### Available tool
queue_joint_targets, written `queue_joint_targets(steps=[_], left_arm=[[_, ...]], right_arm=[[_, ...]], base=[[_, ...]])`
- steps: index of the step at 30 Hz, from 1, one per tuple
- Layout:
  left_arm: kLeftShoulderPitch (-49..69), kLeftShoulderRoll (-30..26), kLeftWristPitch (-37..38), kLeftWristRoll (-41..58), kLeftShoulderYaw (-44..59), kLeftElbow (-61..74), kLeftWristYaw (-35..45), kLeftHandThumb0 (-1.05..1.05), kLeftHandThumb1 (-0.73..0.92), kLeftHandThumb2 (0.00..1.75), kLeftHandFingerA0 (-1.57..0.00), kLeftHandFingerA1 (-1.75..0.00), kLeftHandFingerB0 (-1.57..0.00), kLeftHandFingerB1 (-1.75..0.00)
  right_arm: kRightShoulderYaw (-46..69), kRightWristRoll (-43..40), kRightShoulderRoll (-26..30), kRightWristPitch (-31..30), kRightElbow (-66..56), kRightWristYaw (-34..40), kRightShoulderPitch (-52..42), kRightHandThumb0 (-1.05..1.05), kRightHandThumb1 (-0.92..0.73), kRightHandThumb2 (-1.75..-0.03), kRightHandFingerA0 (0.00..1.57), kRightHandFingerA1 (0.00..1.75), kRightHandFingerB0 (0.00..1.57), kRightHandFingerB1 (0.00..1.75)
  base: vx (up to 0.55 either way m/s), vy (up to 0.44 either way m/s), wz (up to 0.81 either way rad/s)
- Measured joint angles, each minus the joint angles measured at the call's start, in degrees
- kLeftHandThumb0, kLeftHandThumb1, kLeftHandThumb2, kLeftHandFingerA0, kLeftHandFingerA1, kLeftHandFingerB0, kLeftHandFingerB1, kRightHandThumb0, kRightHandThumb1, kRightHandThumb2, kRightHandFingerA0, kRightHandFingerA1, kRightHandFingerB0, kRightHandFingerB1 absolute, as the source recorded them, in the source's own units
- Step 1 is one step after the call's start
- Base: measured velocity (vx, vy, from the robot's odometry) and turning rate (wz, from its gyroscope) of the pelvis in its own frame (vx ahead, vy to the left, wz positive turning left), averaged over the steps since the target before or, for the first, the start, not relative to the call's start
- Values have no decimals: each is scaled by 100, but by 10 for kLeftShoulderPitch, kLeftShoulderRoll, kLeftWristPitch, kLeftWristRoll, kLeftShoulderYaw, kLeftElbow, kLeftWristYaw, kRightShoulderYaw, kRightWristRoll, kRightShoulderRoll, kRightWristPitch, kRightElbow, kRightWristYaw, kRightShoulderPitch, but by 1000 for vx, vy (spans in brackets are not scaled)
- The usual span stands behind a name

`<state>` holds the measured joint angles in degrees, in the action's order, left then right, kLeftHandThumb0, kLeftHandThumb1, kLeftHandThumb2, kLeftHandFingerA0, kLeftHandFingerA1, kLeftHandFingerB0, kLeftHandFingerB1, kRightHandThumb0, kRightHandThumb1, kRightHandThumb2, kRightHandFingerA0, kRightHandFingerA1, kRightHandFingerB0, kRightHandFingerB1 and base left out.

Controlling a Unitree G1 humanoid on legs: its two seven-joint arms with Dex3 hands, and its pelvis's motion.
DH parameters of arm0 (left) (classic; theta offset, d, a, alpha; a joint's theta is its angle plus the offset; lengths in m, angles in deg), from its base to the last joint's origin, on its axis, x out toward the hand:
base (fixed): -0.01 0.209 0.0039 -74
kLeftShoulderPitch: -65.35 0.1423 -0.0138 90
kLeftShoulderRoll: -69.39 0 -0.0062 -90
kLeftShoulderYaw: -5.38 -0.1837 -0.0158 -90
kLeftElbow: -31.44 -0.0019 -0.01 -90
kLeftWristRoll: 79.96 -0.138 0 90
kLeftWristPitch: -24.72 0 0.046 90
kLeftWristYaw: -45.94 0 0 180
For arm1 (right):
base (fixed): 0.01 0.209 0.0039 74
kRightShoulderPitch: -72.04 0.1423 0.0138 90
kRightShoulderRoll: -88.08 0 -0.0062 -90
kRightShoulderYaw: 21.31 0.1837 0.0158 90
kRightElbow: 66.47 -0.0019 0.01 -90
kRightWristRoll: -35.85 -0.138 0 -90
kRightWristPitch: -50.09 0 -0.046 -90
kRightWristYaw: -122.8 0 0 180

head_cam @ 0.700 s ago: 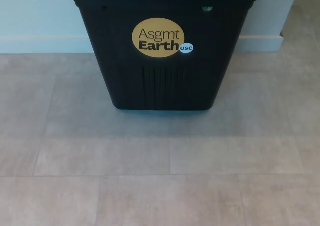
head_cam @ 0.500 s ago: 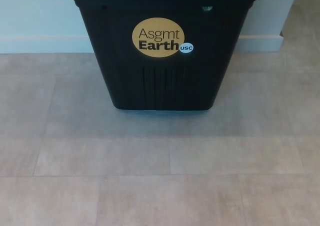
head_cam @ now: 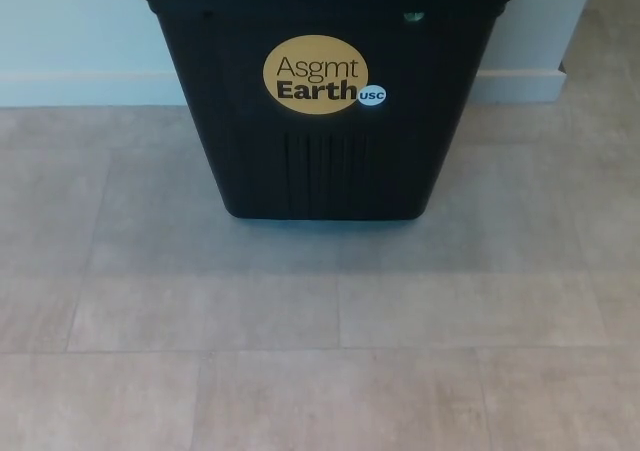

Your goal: The robot walks towards the trash can and uses its left hand to grab the trash lying on trashcan and throw it inside

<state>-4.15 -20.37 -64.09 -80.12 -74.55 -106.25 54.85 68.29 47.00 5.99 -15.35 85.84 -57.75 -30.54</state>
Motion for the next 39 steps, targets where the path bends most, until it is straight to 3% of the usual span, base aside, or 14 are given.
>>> queue_joint_targets(steps=[1, 5, 6, 7, 10, 11, 20, 21, 24, 27, 28, 31, 32, 39], left_arm=[[0, 0, 0, 2, 2, 2, 2, -7, 31, 79, -43, -65, -34, -59], [-2, -7, 0, 3, 1, 11, 3, -12, 32, 79, -37, -62, -33, -58], [-5, -11, 0, 3, 0, 8, 4, -10, 31, 79, -41, -64, -34, -58], [-9, -15, 0, 3, 0, 6, 4, -13, 47, 53, -50, -61, -46, -49], [-17, -25, 0, 3, 0, 4, 6, -13, 46, 53, -53, -64, -48, -51], [-20, -29, 0, 3, 0, 7, 7, -9, 46, 53, -50, -64, -58, -59], [-41, -31, 0, 14, 17, 9, 19, -6, 32, 81, -37, -63, -37, -61], [-42, -31, 0, 15, 19, 10, 20, -9, 47, 53, -42, -58, -44, -52], [-45, -32, 0, 15, 20, 12, 23, -11, 28, 77, -42, -64, -37, -60], [-46, -38, 0, 12, 12, 24, 23, -9, 28, 77, -43, -65, -37, -60], [-46, -41, 0, 10, 10, 25, 23, -8, 44, 52, -50, -60, -47, -53], [-55, -49, 6, 8, 5, 14, 23, -11, 44, 53, -48, -61, -47, -54], [-57, -49, 8, 8, 4, 10, 23, -10, 45, 54, -51, -61, -44, -52], [-62, -47, 18, 9, 5, -7, 22, -7, 46, 53, -47, -60, -42, -52]], right_arm=[[-1, 0, 1, 1, 0, 0, 0, -65, -44, -78, 9, 49, 17, 44], [0, -1, 12, 2, 4, -3, 3, -63, -44, -76, 12, 50, 18, 44], [4, -3, 13, 2, 5, -5, 5, -55, -55, -57, 18, 48, 27, 36], [9, -5, 14, 2, 6, -7, 6, -56, -56, -58, 18, 46, 26, 36], [21, -11, 14, 4, 4, -11, 6, -57, -56, -57, 16, 45, 25, 35], [25, -13, 15, 7, 3, -13, 7, -60, -45, -76, 13, 50, 20, 45], [32, -17, 26, 14, 3, -16, 17, -68, -47, -80, 12, 51, 19, 46], [30, -16, 28, 15, 4, -15, 20, -67, -46, -80, 13, 51, 19, 45], [27, -13, 31, 18, 7, -9, 24, -64, -59, -57, 16, 45, 25, 35], [22, -10, 32, 21, 9, -3, 27, -63, -60, -57, 16, 46, 24, 34], [21, -9, 33, 21, 9, -1, 27, -62, -60, -57, 17, 47, 24, 34], [19, -6, 34, 24, 12, 2, 31, -61, -60, -57, 18, 45, 25, 34], [19, -6, 35, 24, 12, 3, 32, -63, -47, -78, 14, 50, 19, 45], [24, -6, 34, 25, 11, 2, 30, -66, -46, -79, 15, 51, 21, 46]], base=[[0, 0, 0], [0, 0, 0], [0, 0, 0], [0, 0, 0], [0, 0, 0], [0, 0, 0], [0, 0, 0], [0, 0, 0], [0, 0, 0], [0, 0, 0], [0, 0, 0], [0, 0, 0], [0, 0, 0], [0, 0, 0]])
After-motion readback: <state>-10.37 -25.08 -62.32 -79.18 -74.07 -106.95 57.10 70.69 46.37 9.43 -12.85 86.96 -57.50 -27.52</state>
